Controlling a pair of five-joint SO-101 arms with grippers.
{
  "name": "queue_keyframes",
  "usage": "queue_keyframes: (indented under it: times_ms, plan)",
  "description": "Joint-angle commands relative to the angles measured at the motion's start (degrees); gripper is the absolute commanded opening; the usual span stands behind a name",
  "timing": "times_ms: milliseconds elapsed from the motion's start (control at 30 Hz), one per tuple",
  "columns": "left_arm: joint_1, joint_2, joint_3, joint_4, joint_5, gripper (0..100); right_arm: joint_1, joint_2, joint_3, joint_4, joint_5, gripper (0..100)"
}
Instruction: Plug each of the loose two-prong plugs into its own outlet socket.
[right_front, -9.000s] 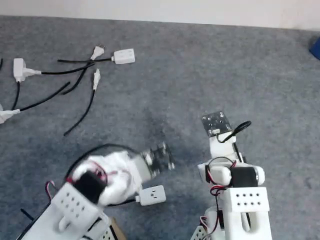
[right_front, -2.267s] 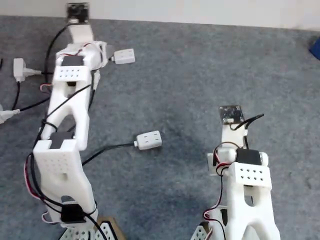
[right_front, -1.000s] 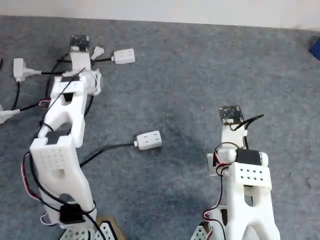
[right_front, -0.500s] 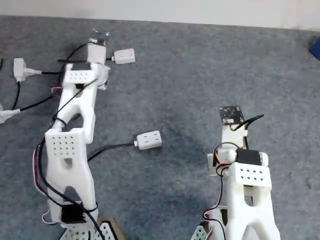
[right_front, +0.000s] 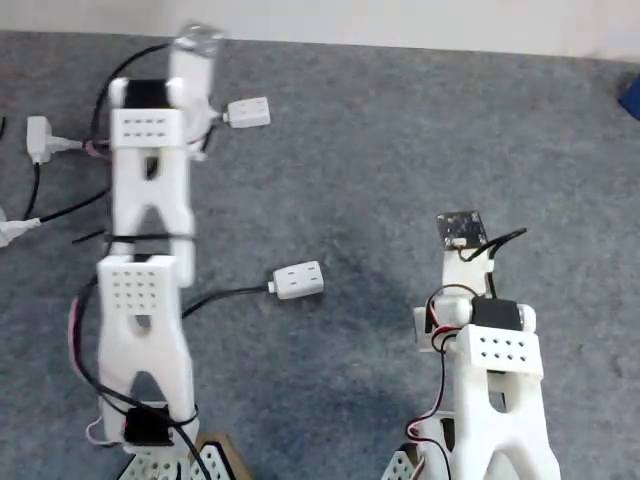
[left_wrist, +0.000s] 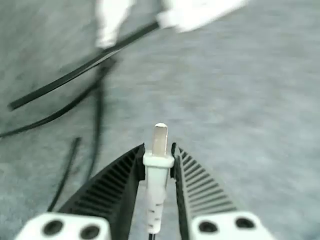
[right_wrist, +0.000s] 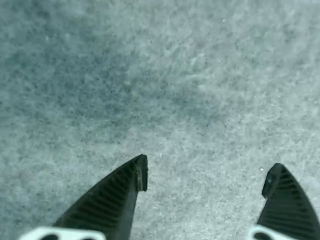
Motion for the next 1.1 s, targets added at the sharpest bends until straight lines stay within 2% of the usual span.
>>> queue_keyframes:
  times_ms: [0, 133, 300, 400, 467, 567, 667, 833, 1000, 1067]
  plan:
    - [9.19, -1.10, -8.92, 7.91, -1.32, 1, 5.05, -0.31, -1.01, -0.40, -0.09, 35.8]
    - [16.92, -3.74, -3.38, 7.91, -1.58, 1, 14.99, -0.31, -3.65, -0.40, 3.60, 35.8]
    - [31.25, -8.13, 7.34, 7.74, -7.03, 1, 21.58, -0.31, -6.37, -0.75, 4.04, 35.8]
    - [38.73, -10.59, 10.86, 7.65, -7.12, 1, 31.87, -0.04, -8.84, -0.92, 8.70, 35.8]
    - [42.59, -12.18, 12.44, 7.65, -6.95, 1, 39.69, 0.04, -10.24, -2.24, 9.14, 35.8]
    - [46.99, -14.20, 14.55, 7.65, -6.95, 1, 47.78, -0.31, -10.95, -4.00, 9.14, 35.8]
    - [50.86, -16.31, 16.84, 7.65, -6.86, 1, 50.51, -0.31, -10.68, -4.44, 9.32, 35.8]
    - [54.29, -18.15, 20.35, 7.65, -7.12, 2, 50.68, -0.40, -10.68, -4.53, 9.49, 35.8]
    - [53.76, -18.15, 21.58, 7.65, -7.56, 20, 50.42, -0.40, -10.86, -4.53, 9.49, 35.8]
    - [53.05, -18.33, 22.11, 7.65, -11.69, 25, 50.42, -0.40, -10.68, -4.44, 9.58, 35.8]
